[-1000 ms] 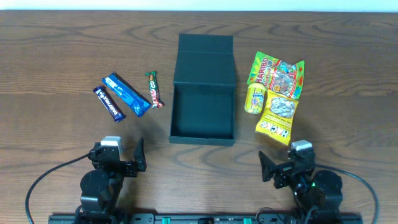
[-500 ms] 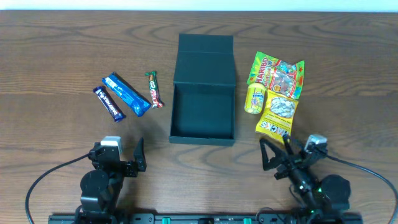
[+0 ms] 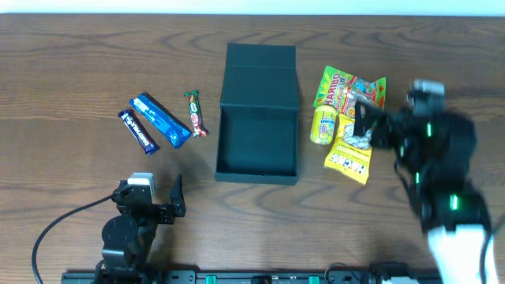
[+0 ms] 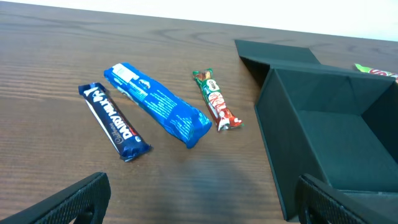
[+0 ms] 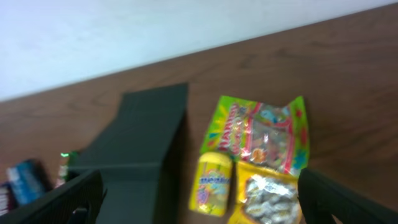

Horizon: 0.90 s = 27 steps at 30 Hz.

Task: Pack container
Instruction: 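Reach right gripper to the Haribo gummy bag and grasp it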

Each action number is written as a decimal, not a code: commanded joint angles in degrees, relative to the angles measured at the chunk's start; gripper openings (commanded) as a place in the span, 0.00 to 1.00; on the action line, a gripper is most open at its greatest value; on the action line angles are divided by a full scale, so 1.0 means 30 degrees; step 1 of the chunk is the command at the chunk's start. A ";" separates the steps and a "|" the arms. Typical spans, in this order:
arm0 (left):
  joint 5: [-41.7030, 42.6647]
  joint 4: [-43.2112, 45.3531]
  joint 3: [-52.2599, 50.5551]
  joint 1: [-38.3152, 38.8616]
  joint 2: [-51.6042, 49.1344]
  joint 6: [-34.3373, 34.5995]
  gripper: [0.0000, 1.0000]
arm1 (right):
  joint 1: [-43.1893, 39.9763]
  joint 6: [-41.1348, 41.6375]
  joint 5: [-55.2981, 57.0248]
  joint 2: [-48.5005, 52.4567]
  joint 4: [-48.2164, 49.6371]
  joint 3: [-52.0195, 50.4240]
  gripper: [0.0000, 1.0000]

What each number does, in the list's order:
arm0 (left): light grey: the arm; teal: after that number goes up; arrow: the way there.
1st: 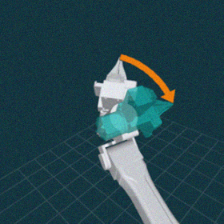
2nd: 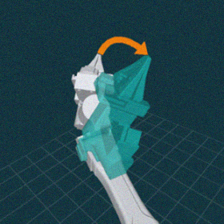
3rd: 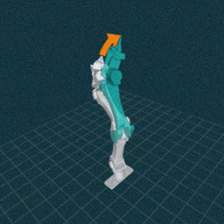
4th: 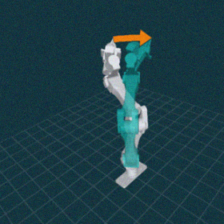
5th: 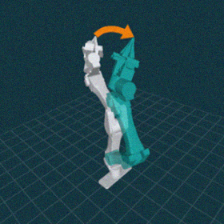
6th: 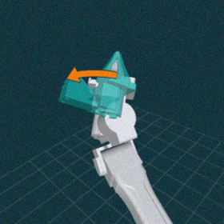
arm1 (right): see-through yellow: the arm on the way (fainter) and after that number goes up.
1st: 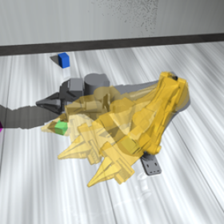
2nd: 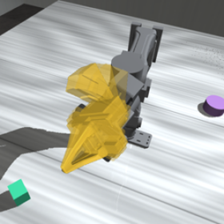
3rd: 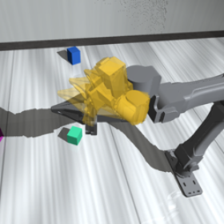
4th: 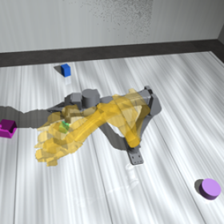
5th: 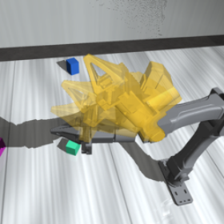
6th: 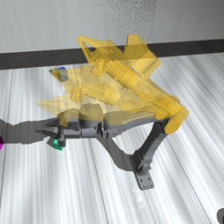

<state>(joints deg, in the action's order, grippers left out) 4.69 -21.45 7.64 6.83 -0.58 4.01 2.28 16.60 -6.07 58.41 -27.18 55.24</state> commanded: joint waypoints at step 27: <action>-0.0080 -0.0102 -0.0393 -0.0051 0.0102 -0.0350 0.95 | -0.6484 -0.3147 -0.9967 2.0859 0.1078 0.7584 0.99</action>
<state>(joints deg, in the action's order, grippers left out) 4.69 -21.43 7.64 6.83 -0.58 4.01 -17.17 8.69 -29.91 118.74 -24.51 77.19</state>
